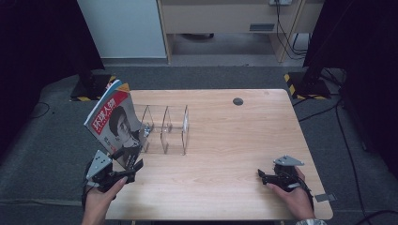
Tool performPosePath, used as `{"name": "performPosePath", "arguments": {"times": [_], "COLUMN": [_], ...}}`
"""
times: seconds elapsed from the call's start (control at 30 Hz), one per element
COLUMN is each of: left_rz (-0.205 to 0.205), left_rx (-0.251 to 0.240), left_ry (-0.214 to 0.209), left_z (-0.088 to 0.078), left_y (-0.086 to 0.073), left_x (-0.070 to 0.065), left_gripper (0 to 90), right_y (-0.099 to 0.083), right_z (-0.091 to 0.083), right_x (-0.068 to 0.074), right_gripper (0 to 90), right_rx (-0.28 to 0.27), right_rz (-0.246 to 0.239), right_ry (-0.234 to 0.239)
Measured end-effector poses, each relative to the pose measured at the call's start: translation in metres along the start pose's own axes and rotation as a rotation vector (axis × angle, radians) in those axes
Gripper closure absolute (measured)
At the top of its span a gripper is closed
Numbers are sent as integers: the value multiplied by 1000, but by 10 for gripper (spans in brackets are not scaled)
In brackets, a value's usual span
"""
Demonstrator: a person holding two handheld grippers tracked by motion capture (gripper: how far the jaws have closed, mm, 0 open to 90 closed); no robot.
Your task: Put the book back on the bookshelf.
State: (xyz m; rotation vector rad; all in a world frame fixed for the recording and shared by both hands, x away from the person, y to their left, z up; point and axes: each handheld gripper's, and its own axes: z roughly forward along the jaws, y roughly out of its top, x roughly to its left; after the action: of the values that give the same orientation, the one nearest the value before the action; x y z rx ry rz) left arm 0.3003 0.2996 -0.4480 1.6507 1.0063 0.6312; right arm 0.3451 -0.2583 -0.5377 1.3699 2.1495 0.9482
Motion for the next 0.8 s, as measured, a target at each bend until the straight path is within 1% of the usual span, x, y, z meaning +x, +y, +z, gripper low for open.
{"name": "performPosePath", "arguments": {"times": [0.27, 0.3, 0.4, 0.63, 0.67, 0.73, 0.8], "left_rz": [8, 15, 10, 23, 24, 32, 31], "left_rx": [9, 14, 15, 55, 47, 60, 72], "left_ry": [-30, -35, -43, -70, -89, -92, -95], "left_z": [18, 20, 27, 40, 43, 46, 50], "left_y": [8, 9, 9, 6, 6, 6, 6], "left_x": [-10, -11, -15, -22, -24, -26, -27], "left_gripper": [106, 106, 106, 98, 96, 93, 89], "right_y": [0, 0, 0, 0, 0, 0, 0], "right_z": [0, 0, 0, 0, 0, 0, 0], "right_x": [0, 0, 0, 0, 0, 0, 0], "right_gripper": [178, 178, 178, 177, 177, 176, 176], "right_rx": [-1, -1, -1, -1, -2, -2, -2], "right_rz": [-4, -4, -4, -4, -5, -7, -8], "right_ry": [0, 0, -1, 0, 0, 0, 0]}}
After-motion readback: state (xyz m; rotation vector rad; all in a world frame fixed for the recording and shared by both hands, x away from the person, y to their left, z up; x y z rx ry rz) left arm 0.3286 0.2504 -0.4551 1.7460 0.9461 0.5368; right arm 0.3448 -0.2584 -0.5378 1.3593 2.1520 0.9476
